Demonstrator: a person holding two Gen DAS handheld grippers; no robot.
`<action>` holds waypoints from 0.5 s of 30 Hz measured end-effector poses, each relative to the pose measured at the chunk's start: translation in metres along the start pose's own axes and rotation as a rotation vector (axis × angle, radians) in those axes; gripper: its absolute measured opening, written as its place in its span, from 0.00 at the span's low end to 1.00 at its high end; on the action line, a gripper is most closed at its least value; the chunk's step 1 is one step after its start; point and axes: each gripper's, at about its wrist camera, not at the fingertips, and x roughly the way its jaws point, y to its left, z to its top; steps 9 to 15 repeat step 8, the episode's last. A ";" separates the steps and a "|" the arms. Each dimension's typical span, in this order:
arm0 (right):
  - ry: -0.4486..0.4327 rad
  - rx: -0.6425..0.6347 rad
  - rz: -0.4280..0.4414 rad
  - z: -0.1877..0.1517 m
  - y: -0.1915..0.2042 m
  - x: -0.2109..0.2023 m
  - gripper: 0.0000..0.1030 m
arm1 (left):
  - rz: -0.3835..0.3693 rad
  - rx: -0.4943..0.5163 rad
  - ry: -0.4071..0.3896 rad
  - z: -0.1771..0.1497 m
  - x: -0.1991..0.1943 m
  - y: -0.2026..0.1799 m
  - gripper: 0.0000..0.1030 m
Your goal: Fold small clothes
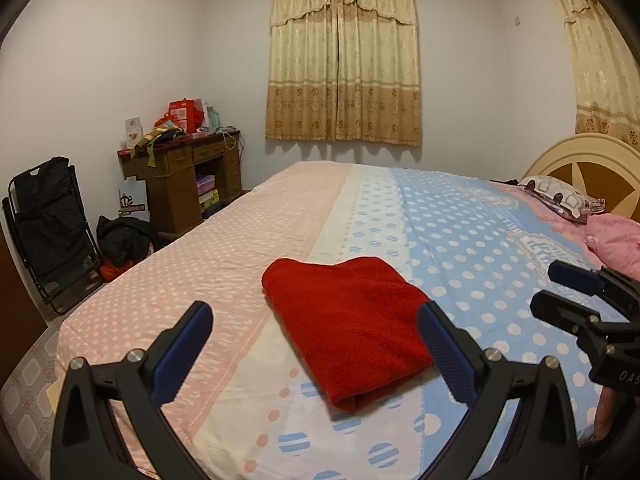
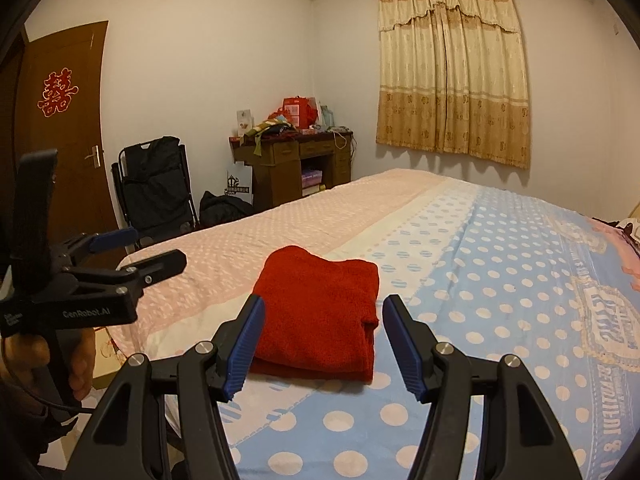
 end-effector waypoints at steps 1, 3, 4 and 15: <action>0.002 -0.001 0.000 0.000 0.000 0.000 0.60 | -0.001 -0.002 -0.004 0.000 0.000 0.000 1.00; 0.005 0.001 0.002 -0.001 0.000 0.001 0.60 | 0.000 0.007 -0.007 0.000 0.000 0.000 1.00; 0.007 0.002 0.003 -0.002 -0.001 0.001 0.60 | 0.001 0.010 -0.011 -0.001 0.001 0.000 1.00; 0.022 0.005 0.008 -0.007 -0.001 0.003 0.60 | -0.006 0.021 -0.008 -0.002 0.003 -0.001 1.00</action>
